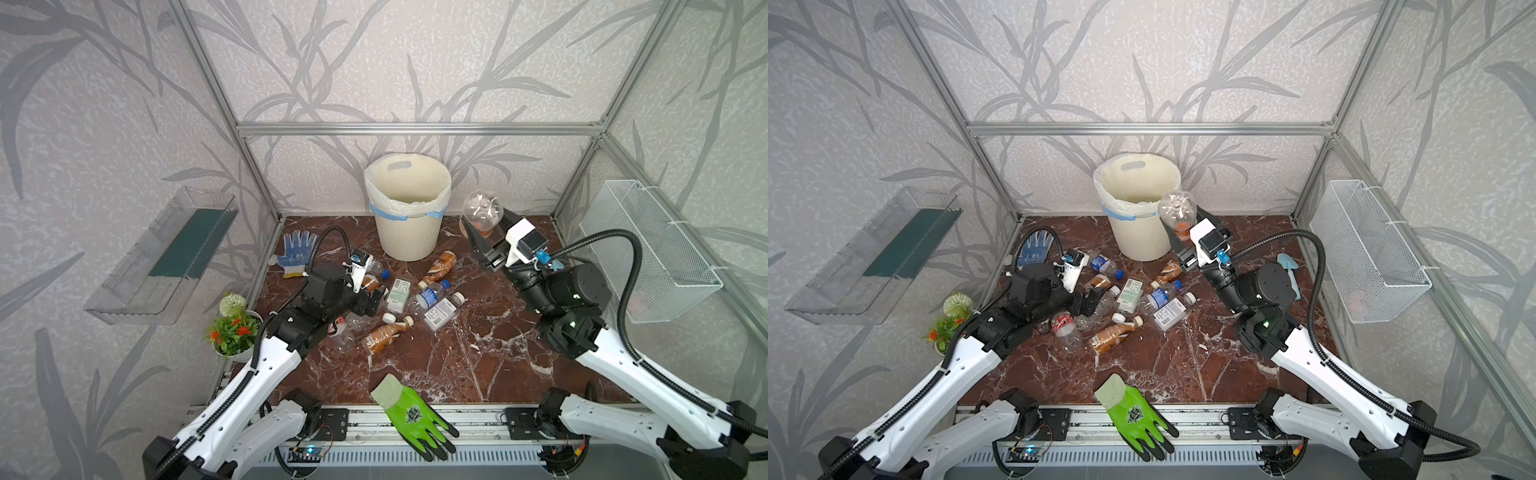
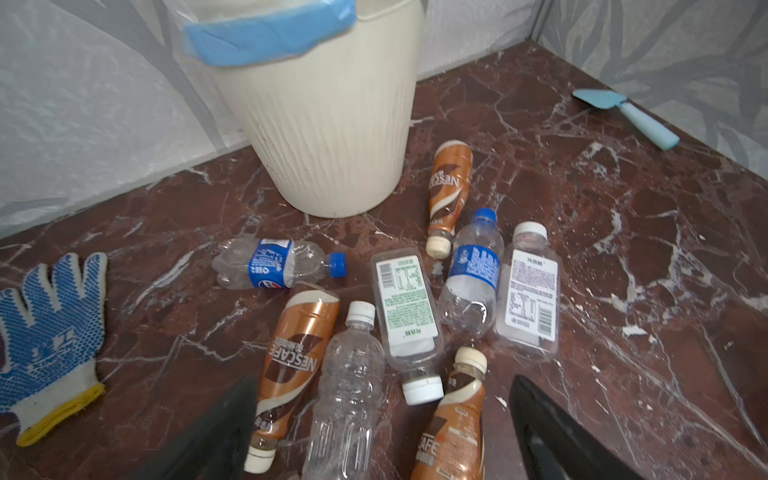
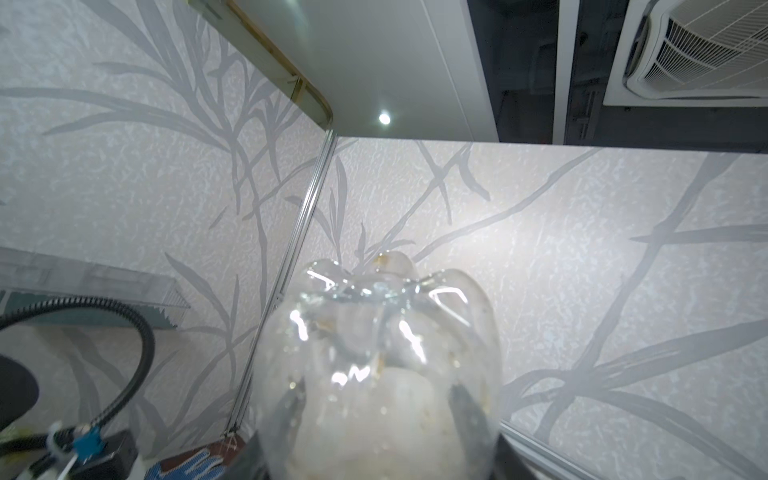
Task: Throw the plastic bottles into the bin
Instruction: 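Lift the orange-label bottle with the right gripper and drop it into the bin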
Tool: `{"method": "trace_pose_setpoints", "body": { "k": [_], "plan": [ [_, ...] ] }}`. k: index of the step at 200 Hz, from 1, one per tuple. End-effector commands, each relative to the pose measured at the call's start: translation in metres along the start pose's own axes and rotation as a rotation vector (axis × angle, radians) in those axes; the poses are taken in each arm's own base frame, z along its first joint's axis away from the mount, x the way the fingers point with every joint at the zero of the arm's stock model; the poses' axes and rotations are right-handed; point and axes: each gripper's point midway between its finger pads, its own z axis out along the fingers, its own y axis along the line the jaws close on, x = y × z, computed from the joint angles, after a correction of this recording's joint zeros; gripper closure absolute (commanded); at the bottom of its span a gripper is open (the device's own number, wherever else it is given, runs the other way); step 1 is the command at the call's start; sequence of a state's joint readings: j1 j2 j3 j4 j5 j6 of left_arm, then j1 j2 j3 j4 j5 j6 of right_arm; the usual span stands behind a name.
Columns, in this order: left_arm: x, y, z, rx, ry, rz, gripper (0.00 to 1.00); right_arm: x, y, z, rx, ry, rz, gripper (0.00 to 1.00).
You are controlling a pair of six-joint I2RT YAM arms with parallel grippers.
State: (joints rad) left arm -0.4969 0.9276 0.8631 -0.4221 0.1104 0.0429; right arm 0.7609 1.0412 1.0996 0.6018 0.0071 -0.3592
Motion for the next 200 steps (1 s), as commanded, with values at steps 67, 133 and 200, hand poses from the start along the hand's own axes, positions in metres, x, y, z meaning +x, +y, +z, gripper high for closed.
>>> {"method": "trace_pose_setpoints", "body": {
  "k": [67, 133, 200],
  "plan": [
    [0.026, -0.012, -0.01, -0.002, 0.055, 0.032, 0.06, 0.146, -0.022, 0.123, -0.204, 0.293, 0.444, 0.0],
    [0.037, -0.02, 0.003, 0.044, 0.115, 0.065, 0.05, 0.109, -0.044, 0.07, -0.087, 0.357, 0.348, 0.02],
    [0.032, -0.032, 0.007, 0.104, 0.119, 0.033, 0.05, 0.188, -0.01, -0.063, -0.057, 0.886, 0.434, 0.03]
  ]
}}
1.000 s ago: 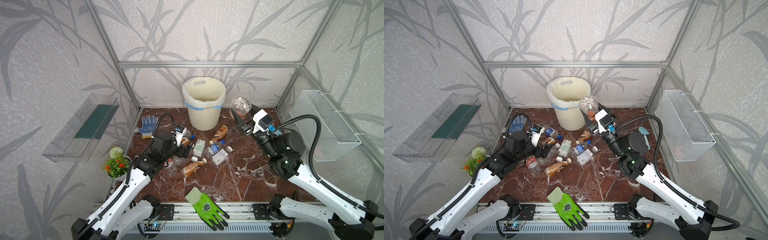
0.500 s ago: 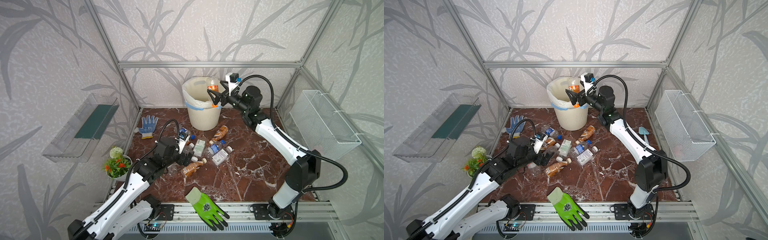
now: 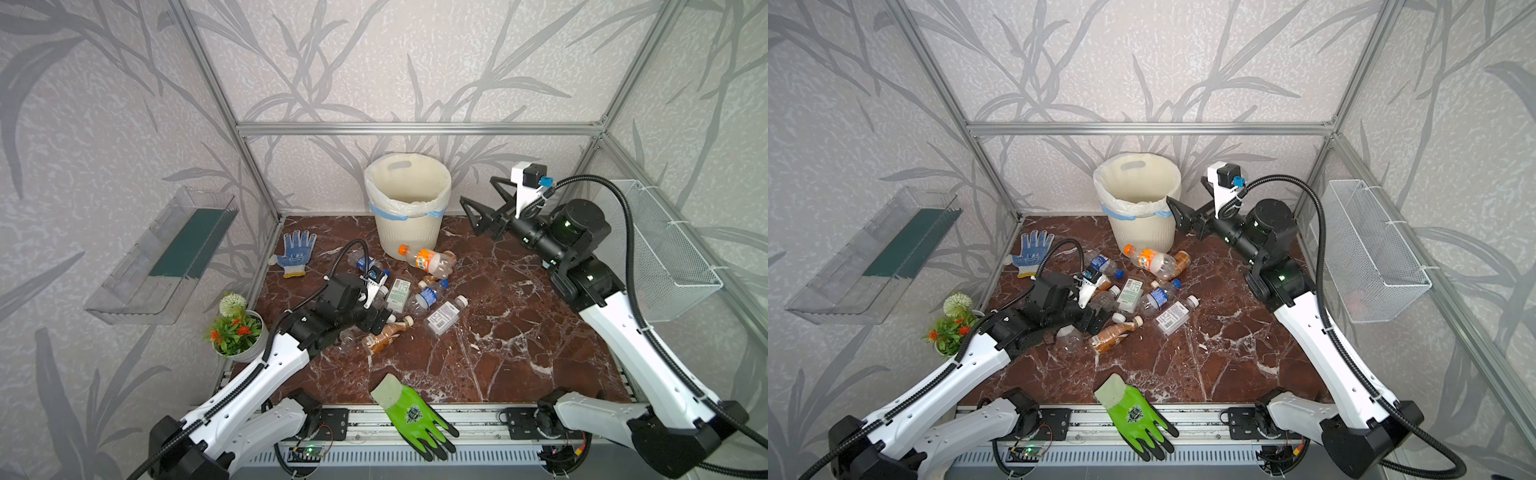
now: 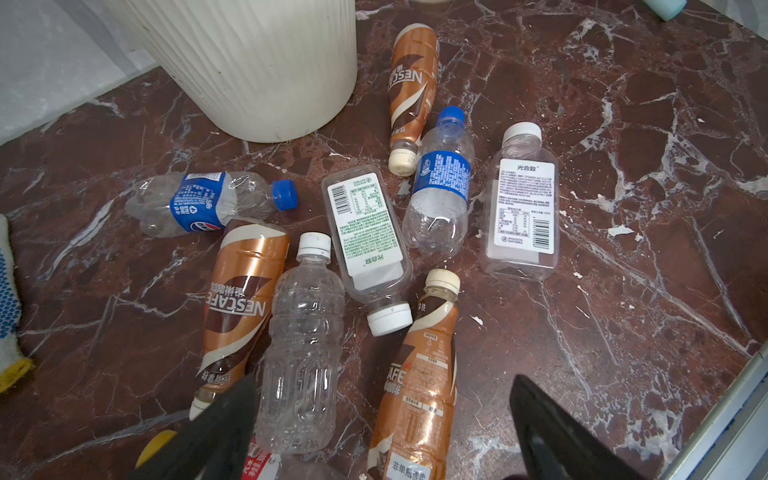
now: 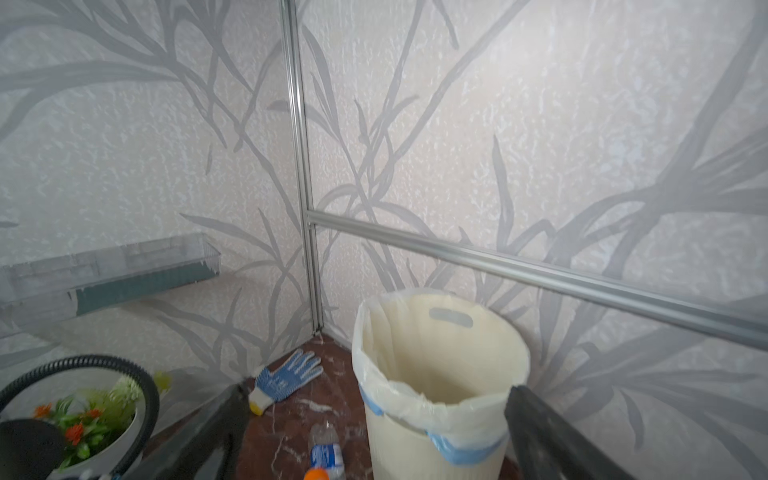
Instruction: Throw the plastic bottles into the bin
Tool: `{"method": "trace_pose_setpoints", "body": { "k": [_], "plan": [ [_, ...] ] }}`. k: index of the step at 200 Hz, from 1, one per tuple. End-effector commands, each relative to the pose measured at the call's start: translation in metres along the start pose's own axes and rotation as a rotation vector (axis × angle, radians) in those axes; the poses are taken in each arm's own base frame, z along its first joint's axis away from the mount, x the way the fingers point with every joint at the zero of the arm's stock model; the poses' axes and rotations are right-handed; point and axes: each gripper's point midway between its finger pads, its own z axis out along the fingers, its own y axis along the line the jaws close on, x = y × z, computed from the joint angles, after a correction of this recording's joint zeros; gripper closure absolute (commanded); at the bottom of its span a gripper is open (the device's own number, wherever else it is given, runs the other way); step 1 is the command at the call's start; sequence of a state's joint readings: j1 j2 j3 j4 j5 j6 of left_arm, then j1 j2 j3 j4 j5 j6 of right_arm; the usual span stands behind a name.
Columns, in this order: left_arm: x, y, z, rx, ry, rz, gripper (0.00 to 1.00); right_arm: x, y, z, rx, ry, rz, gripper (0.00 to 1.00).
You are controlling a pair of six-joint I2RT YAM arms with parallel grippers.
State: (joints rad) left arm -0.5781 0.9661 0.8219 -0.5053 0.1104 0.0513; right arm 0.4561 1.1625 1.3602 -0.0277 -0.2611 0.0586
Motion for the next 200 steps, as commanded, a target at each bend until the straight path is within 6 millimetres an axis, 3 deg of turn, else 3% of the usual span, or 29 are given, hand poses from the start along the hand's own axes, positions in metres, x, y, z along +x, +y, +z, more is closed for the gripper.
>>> {"method": "trace_pose_setpoints", "body": {
  "k": [1, 19, 29, 61, 103, 158, 200],
  "plan": [
    [-0.013, -0.006, -0.008, 0.032, -0.046, -0.016, 0.05, 0.116, -0.007, -0.015, 0.041, 0.395, 0.086, 0.03],
    [-0.019, 0.0, -0.009, -0.001, -0.066, -0.075, 0.05, 0.163, -0.004, -0.037, 0.053, 0.516, 0.156, 0.03],
    [-0.022, 0.008, -0.009, -0.043, -0.085, -0.109, 0.05, 0.179, -0.004, -0.045, 0.071, 0.546, 0.181, 0.03],
    [-0.026, 0.026, -0.01, -0.135, -0.101, -0.16, 0.05, 0.217, -0.005, -0.054, 0.098, 0.645, 0.239, 0.04],
    [-0.018, 0.051, -0.018, -0.258, -0.059, -0.222, 0.05, 0.27, -0.028, -0.056, 0.292, 0.783, 0.38, 0.06],
    [-0.023, 0.083, -0.036, -0.34, -0.122, -0.375, 0.05, 0.305, -0.031, -0.065, 0.562, 0.722, 0.644, 0.06],
    [-0.022, 0.103, -0.038, -0.375, -0.139, -0.477, 0.05, 0.334, -0.024, -0.07, 0.669, 0.735, 0.798, 0.04]
  ]
}}
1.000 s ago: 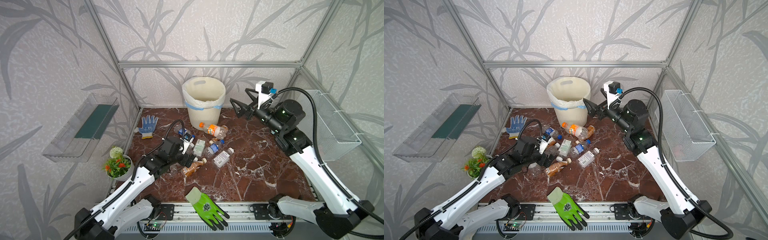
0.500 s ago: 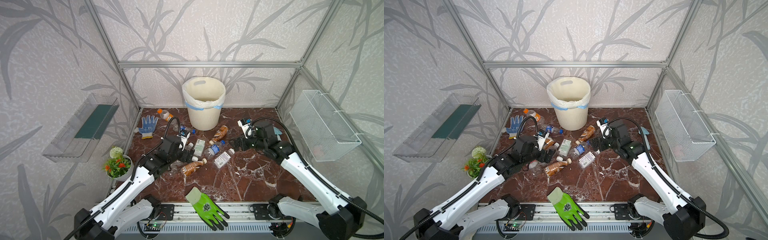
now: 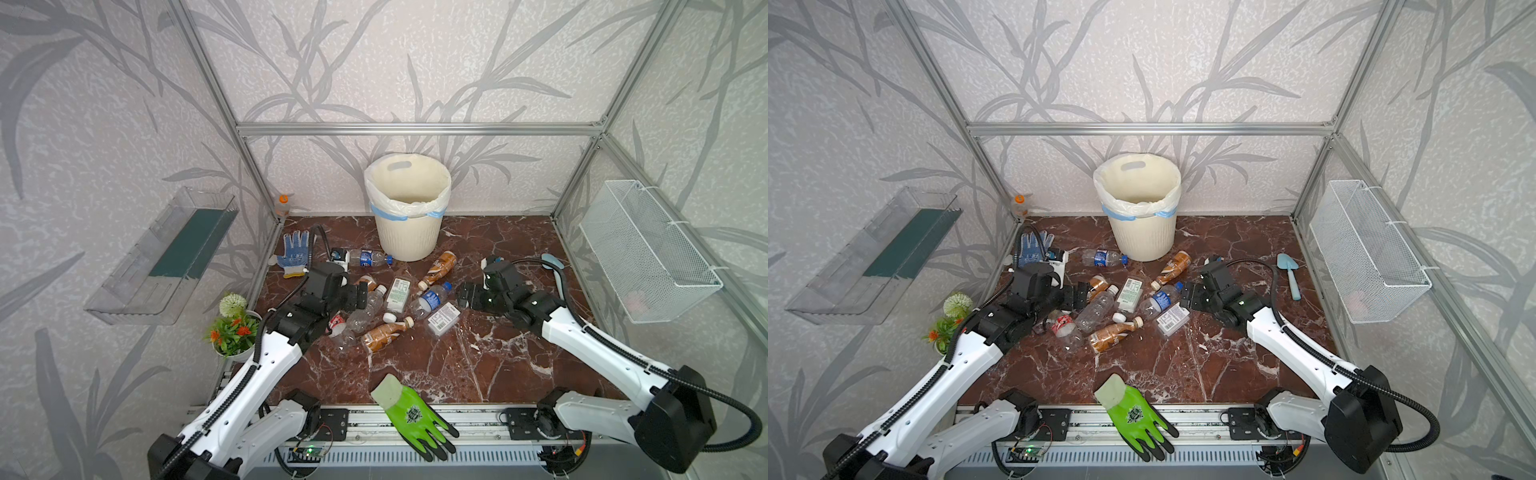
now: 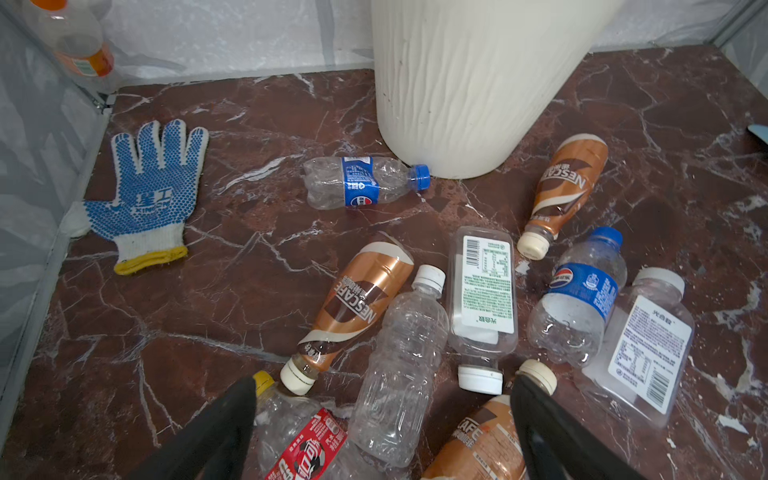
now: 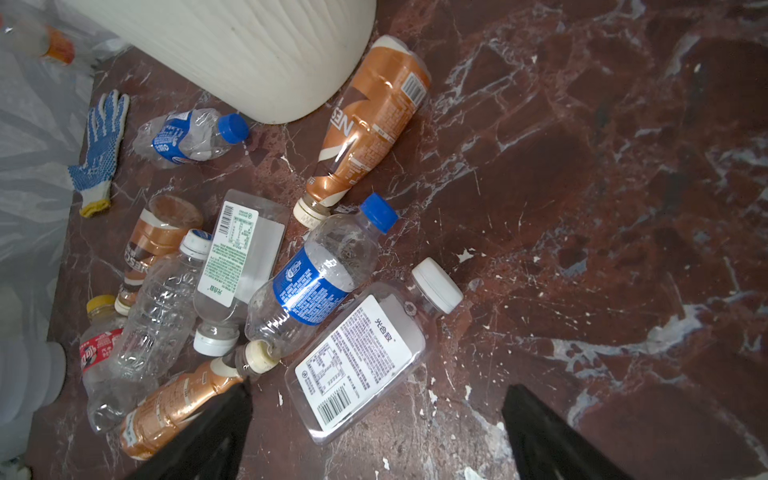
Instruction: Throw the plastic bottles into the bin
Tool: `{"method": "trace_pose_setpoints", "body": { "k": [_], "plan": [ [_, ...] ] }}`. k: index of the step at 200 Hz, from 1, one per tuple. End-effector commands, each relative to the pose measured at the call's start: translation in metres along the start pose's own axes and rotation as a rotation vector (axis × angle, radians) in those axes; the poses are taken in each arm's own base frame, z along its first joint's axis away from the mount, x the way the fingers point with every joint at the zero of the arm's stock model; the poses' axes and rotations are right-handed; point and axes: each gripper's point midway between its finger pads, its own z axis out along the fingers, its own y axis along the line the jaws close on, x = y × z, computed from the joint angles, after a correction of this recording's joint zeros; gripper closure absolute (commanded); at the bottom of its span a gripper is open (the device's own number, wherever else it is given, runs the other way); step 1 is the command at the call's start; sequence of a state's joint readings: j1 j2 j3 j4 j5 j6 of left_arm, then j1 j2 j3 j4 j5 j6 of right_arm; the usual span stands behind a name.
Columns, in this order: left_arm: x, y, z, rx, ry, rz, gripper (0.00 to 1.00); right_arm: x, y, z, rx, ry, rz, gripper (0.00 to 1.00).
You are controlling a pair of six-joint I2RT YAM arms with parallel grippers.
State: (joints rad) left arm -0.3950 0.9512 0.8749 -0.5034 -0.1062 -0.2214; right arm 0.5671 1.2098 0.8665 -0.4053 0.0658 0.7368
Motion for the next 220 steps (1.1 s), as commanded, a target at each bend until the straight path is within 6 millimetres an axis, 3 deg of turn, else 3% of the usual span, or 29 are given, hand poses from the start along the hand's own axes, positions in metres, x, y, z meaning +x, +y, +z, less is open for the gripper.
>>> {"method": "trace_pose_setpoints", "body": {
  "k": [1, 40, 108, 220],
  "plan": [
    [-0.014, 0.008, -0.005, -0.019, -0.032, -0.093, 0.05, 0.001, -0.006, 0.009, 0.049, -0.03, 0.164, 0.04],
    [-0.018, 0.014, 0.005, -0.031, -0.022, -0.157, 0.05, 0.021, -0.008, 0.03, 0.103, 0.065, 0.238, 0.02],
    [-0.024, 0.022, 0.012, -0.059, -0.021, -0.199, 0.05, 0.022, -0.003, 0.06, 0.125, 0.088, 0.291, 0.0],
    [-0.019, 0.033, 0.018, -0.08, 0.0, -0.211, 0.05, 0.048, -0.003, 0.097, 0.18, 0.205, 0.304, 0.0]
  ]
}}
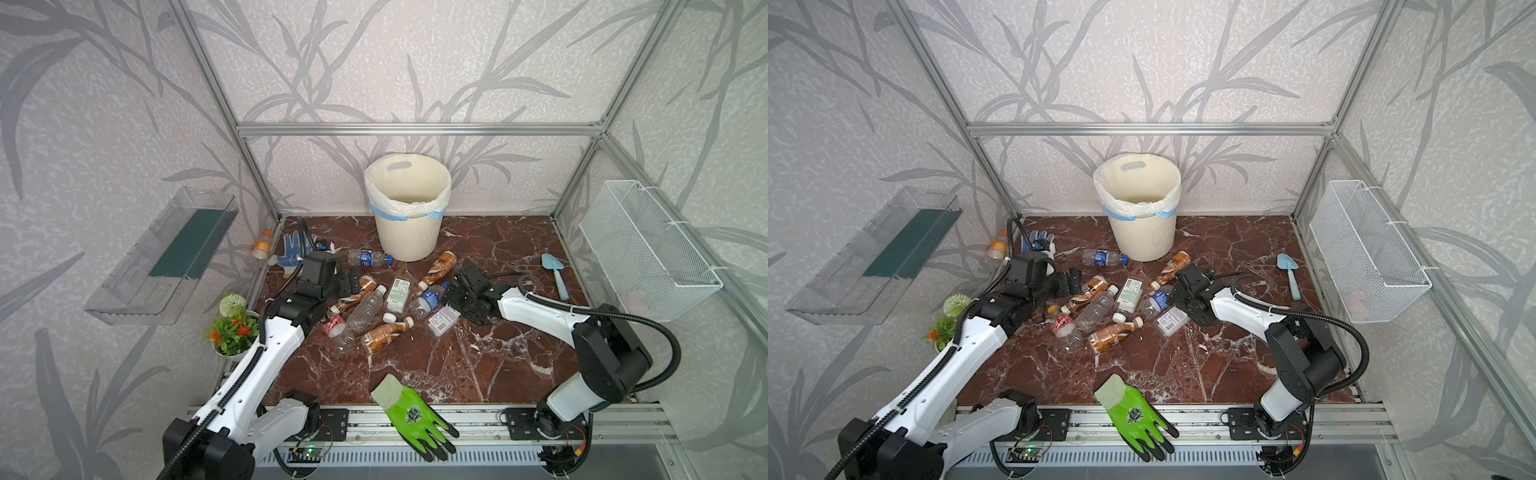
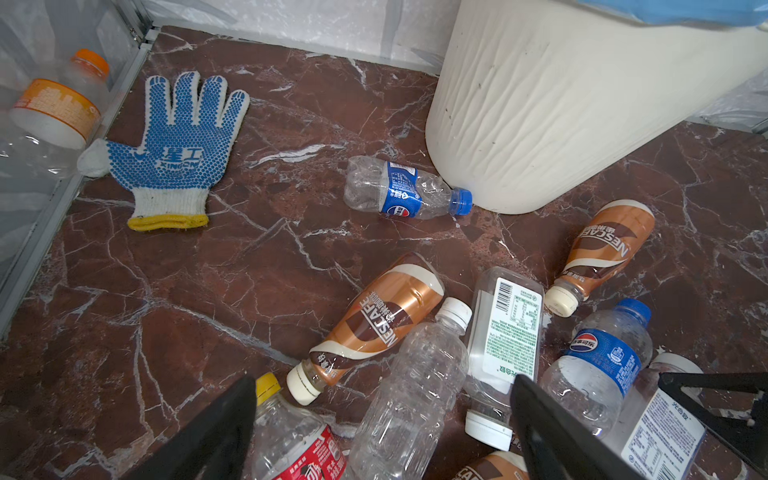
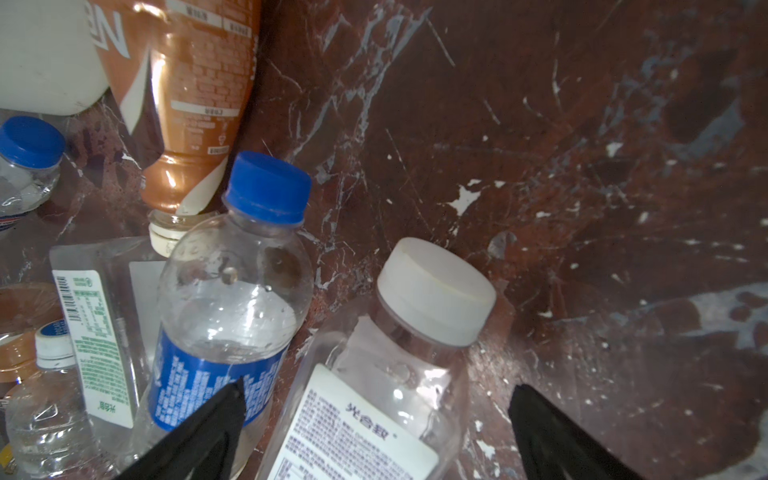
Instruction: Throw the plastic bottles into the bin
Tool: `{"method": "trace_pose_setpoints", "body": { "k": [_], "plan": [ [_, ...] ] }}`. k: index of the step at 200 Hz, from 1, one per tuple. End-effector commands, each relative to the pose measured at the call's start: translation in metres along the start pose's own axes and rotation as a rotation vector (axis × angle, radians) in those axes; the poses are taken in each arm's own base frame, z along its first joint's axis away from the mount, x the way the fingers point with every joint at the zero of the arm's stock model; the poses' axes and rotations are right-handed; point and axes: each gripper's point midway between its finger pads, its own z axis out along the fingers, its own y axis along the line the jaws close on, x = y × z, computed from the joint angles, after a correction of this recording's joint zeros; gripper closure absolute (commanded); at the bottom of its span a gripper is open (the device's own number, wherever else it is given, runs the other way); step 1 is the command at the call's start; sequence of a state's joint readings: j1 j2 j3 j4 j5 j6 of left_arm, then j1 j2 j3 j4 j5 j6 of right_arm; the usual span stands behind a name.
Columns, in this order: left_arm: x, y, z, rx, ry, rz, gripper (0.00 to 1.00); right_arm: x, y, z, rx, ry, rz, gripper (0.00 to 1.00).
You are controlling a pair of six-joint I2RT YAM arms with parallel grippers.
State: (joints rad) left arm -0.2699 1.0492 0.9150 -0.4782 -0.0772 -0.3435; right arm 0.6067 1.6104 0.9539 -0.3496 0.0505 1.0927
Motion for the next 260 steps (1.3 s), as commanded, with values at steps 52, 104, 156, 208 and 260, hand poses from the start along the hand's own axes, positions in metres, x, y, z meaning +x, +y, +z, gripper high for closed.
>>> {"method": "trace_pose_setpoints", "body": {
  "k": [52, 104, 156, 208, 260],
  "plan": [
    [-0.008, 0.006, -0.003, -0.007, -0.02, -0.018, 0.05, 0.009, -0.001, 0.02, 0.052, 0.031, -0.007, 0.03],
    [-0.006, 0.007, 0.002, -0.003, -0.009, -0.025, 0.06, 0.017, -0.016, 0.039, 0.122, 0.049, -0.013, 0.06],
    [-0.001, 0.008, 0.004, -0.001, 0.0, -0.024, 0.06, 0.021, -0.026, 0.043, 0.158, 0.056, -0.01, 0.17],
    [0.004, 0.005, 0.005, 0.022, 0.012, -0.029, 0.08, 0.014, -0.018, 0.026, 0.115, 0.029, -0.041, 0.27],
    [0.018, -0.01, 0.003, 0.121, 0.045, 0.02, 0.11, -0.009, 0.002, -0.011, 0.013, -0.057, -0.122, 0.38]
  ]
}}
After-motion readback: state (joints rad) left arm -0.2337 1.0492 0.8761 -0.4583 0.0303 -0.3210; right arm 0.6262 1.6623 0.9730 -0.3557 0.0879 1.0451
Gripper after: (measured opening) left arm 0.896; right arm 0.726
